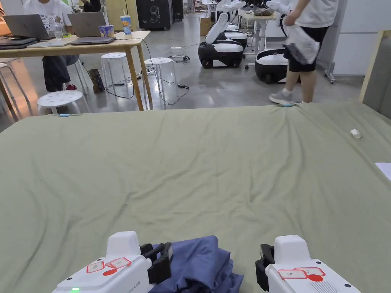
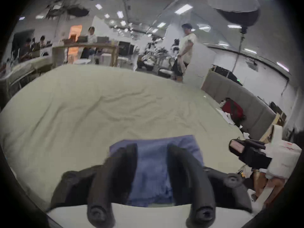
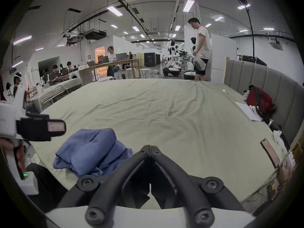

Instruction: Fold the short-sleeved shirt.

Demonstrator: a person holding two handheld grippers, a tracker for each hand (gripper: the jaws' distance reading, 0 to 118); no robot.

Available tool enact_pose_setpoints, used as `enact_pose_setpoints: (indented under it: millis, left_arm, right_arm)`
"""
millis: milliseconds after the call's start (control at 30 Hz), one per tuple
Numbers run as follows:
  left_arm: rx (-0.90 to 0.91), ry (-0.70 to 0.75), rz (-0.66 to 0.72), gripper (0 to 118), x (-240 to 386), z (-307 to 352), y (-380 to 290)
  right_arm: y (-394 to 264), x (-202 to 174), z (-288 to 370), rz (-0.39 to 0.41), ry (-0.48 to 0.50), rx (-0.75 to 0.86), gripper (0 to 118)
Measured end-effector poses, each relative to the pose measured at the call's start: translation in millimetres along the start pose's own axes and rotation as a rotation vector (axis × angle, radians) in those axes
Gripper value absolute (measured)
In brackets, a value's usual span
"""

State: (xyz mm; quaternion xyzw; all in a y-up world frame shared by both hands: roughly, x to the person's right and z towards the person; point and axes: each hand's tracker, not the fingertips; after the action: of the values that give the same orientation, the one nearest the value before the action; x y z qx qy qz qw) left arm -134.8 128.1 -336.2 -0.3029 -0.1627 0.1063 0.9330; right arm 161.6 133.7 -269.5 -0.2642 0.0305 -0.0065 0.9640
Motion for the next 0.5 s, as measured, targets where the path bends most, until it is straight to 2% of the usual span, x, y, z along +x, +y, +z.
enact_pose_setpoints:
  millis: [33, 67, 100, 133, 267, 500]
  left_arm:
    - [0.003, 0.017, 0.018, 33, -1.2, -5.9, -5.5]
    - [-0.004, -0.001, 0.033, 21, -2.4, -10.2, -9.0]
    - [-0.026, -0.061, 0.069, 4, -3.0, -15.6, -13.0]
    - [-0.048, -0.126, 0.121, 0, 5.0, -17.2, -16.0]
    - [-0.084, -0.233, 0.185, 0, 28.8, -37.0, -31.8]
    - [-0.173, -0.243, 0.157, 0, 62.5, -65.0, -50.5]
  right_arm:
    - [-0.3, -0.1, -1.7, 0.002, 0.001, 0.000, 0]
    - [-0.5, 0.0, -2.2, 0.003, 0.001, 0.000, 0]
    - [-0.8, 0.3, -2.2, 0.004, 0.001, 0.000, 0]
    - [-1.2, 1.0, -2.2, 0.004, 0.000, -0.003, 0]
    - [-2.1, 7.5, -1.6, 0.000, -0.012, -0.011, 0]
    - [-3.8, 18.6, 3.1, -0.007, -0.047, -0.018, 0]
